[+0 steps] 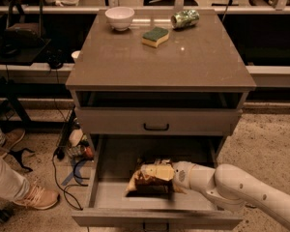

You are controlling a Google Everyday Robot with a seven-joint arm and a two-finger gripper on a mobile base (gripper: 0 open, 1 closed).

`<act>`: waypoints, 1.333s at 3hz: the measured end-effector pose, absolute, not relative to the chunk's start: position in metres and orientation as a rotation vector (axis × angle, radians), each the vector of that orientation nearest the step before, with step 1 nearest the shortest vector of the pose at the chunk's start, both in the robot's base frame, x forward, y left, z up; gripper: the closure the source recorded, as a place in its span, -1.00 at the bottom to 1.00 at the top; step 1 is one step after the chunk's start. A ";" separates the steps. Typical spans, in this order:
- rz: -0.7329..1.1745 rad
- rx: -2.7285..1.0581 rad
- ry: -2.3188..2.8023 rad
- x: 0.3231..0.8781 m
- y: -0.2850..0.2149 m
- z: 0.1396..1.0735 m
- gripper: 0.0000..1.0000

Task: Place brown chip bag into middle drawer

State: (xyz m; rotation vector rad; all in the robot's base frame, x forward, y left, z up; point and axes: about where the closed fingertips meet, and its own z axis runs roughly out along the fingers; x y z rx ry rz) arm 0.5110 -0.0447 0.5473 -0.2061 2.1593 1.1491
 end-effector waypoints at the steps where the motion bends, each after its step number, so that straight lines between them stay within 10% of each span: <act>1: 1.118 -0.191 2.143 0.508 -0.067 0.554 -1.00; 4: 0.944 -0.179 2.094 0.493 -0.164 0.580 -1.00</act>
Offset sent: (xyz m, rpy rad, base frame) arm -0.0297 -0.1278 0.0259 -0.1157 -0.0711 -0.1706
